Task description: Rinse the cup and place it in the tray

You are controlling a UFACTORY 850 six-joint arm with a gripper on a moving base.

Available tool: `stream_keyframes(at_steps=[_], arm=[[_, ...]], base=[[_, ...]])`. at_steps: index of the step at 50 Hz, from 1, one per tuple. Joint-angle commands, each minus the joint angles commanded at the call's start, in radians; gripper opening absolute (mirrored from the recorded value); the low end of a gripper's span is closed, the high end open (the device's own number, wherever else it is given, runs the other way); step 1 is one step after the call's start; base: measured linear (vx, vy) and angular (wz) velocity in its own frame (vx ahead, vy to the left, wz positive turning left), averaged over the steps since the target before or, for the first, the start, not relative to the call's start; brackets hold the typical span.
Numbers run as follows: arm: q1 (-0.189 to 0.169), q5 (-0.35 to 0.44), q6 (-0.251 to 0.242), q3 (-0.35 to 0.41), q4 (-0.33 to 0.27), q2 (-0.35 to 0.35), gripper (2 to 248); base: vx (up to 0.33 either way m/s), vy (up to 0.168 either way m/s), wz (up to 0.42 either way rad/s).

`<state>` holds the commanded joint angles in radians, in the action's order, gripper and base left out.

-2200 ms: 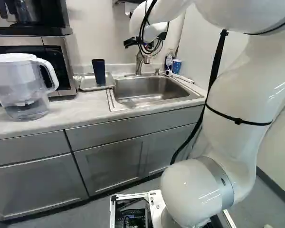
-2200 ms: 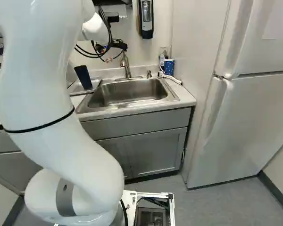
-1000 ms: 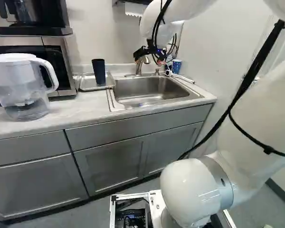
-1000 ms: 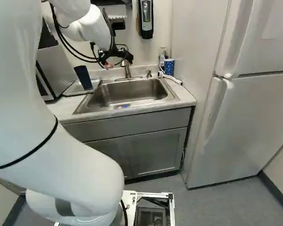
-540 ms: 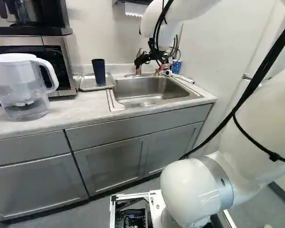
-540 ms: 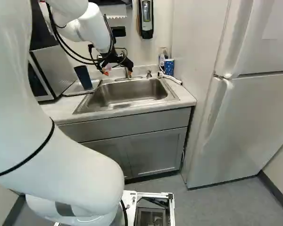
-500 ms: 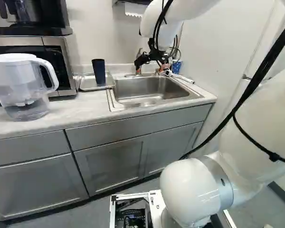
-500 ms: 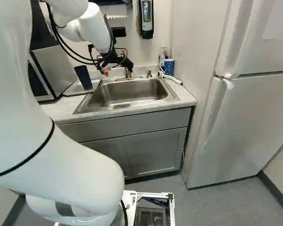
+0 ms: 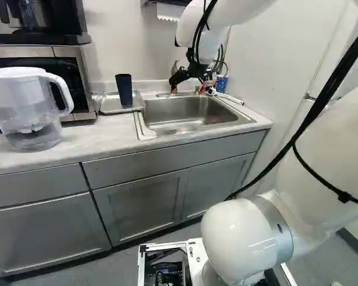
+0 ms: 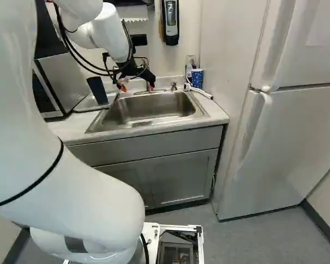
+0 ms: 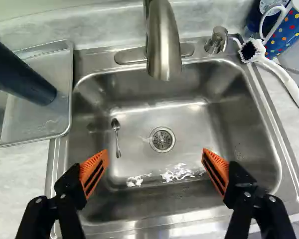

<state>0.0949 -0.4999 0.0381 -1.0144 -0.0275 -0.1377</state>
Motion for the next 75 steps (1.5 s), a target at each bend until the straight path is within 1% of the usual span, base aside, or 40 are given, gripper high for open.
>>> stream_keyframes(at_steps=[75], arm=[[0.000, 0.000, 0.000, 0.000, 0.000, 0.000, 247]], base=[[0.000, 0.000, 0.000]])
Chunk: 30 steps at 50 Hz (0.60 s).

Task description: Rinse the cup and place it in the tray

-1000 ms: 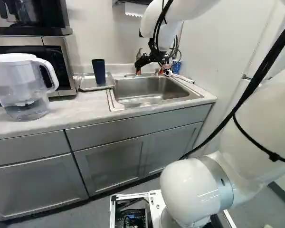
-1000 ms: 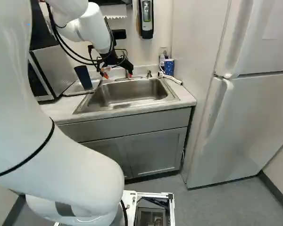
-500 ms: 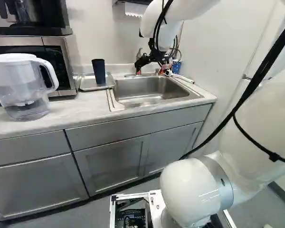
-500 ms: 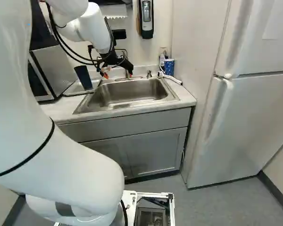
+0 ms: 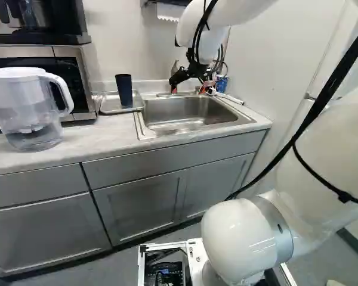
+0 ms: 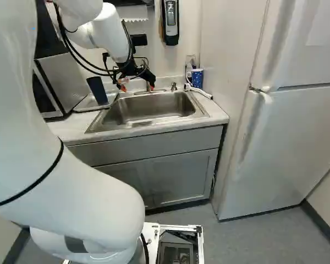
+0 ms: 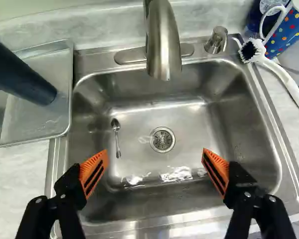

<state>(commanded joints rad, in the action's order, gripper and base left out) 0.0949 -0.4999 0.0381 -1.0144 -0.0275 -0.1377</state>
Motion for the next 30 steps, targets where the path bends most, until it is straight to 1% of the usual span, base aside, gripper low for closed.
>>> stream_keyframes(at_steps=[18, 25, 30], arm=[[0.000, 0.000, 0.000, 0.000, 0.000, 0.000, 247], [0.000, 0.000, 0.000, 0.000, 0.000, 0.000, 247], [0.000, 0.000, 0.000, 0.000, 0.000, 0.000, 247]], base=[[-0.030, -0.003, 0.007], [-0.082, 0.018, 0.130], [-0.110, 0.050, 0.253]])
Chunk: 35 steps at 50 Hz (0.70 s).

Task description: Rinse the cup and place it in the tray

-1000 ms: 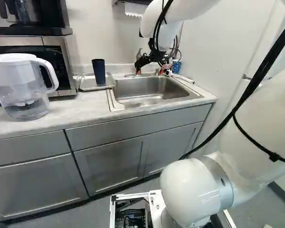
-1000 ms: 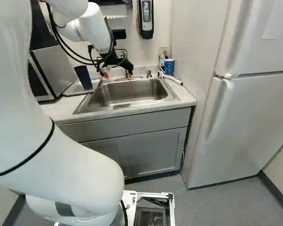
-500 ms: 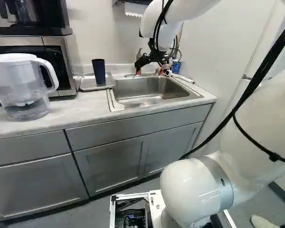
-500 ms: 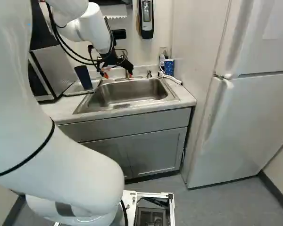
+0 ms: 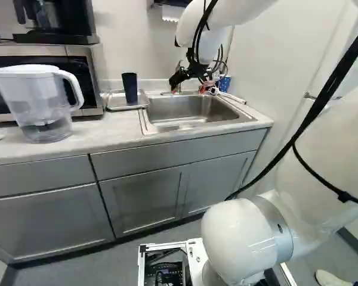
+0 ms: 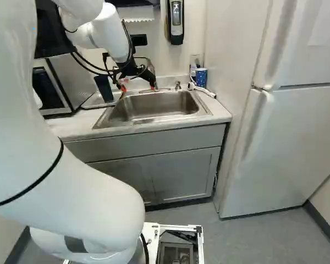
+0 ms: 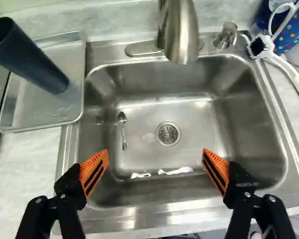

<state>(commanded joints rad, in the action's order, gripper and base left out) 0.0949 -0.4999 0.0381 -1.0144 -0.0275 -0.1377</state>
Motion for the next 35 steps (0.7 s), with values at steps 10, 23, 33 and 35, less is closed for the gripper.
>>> stream_keyframes(at_steps=[10, 23, 33, 35], arm=[[0.000, 0.000, 0.000, 0.000, 0.000, 0.000, 247], [0.000, 0.000, 0.000, 0.000, 0.000, 0.000, 247], [0.000, 0.000, 0.000, 0.000, 0.000, 0.000, 247], [0.000, 0.000, 0.000, 0.000, 0.000, 0.000, 247]], base=[[-0.125, 0.057, 0.294], [-0.120, 0.022, 0.119], [-0.119, 0.004, 0.022], [-0.111, 0.011, 0.025]])
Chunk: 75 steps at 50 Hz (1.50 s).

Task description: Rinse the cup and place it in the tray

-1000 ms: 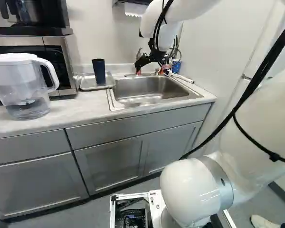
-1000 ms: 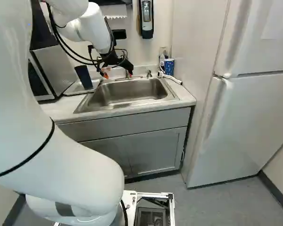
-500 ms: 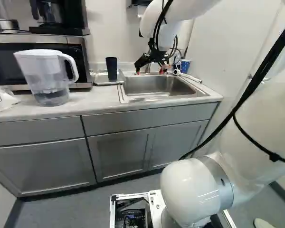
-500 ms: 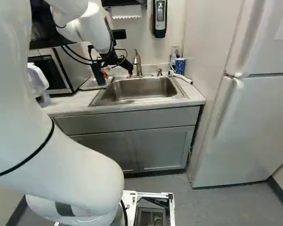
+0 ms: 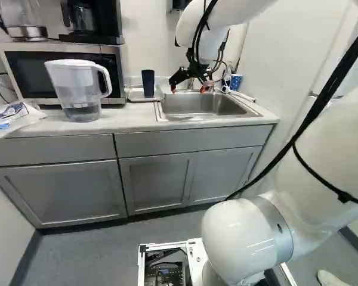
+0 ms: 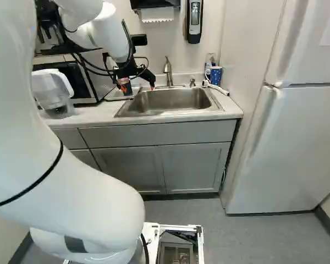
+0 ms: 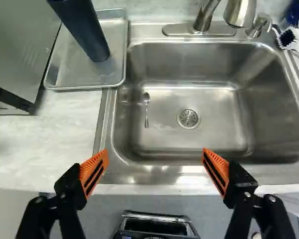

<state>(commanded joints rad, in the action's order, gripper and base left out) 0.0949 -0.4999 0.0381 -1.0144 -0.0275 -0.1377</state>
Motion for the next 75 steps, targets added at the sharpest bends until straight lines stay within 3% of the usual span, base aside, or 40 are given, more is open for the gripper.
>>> stream_keyframes(at_steps=[75], arm=[[0.000, 0.000, 0.000, 0.000, 0.000, 0.000, 247]], base=[[-0.110, 0.001, 0.024]])
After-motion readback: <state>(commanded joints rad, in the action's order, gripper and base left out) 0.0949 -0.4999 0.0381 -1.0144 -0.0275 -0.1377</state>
